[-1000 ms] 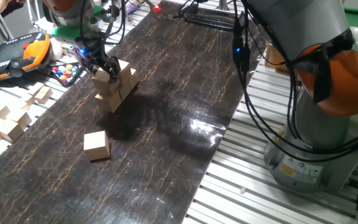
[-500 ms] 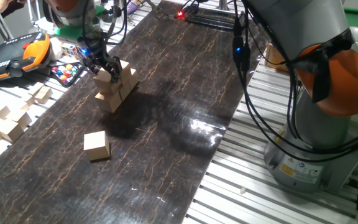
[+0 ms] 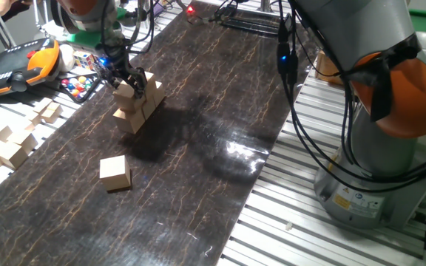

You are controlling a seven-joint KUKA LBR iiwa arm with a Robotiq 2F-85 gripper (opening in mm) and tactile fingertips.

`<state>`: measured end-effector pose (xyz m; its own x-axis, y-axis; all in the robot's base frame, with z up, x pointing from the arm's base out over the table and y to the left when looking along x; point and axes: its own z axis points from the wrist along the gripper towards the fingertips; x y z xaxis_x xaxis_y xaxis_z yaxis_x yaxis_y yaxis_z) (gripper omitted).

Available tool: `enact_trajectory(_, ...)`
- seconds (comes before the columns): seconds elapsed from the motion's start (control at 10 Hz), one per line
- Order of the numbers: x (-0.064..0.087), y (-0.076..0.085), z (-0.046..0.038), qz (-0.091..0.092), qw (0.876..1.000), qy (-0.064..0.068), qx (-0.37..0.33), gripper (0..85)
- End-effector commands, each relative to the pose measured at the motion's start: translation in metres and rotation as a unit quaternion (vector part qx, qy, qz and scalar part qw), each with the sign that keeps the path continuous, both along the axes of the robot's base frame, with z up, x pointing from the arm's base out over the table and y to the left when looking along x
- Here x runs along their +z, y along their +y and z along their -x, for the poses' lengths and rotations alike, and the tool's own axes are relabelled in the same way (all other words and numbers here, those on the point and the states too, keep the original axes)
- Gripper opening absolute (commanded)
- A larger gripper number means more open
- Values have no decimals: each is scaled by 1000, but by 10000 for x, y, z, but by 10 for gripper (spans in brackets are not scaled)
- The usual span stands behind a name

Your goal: Stack the blocks into a pyramid shape

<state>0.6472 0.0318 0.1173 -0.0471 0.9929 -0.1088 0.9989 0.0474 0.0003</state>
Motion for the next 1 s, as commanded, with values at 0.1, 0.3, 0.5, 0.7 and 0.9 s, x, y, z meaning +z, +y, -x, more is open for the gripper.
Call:
enact_trajectory(0.1, 0, 1, 1, -2, 1000, -1, 0, 7)
enact_trajectory(0.3, -6, 10, 1, -1, 1000, -1, -4, 7)
enact_trajectory(0.5, -7, 3, -1, -2, 1000, -3, -12, 7)
enact_trajectory(0.7, -8, 3, 0, -4, 1000, -6, -13, 7)
enact_trajectory(0.9, -11, 4, -1, -4, 1000, -9, -14, 127)
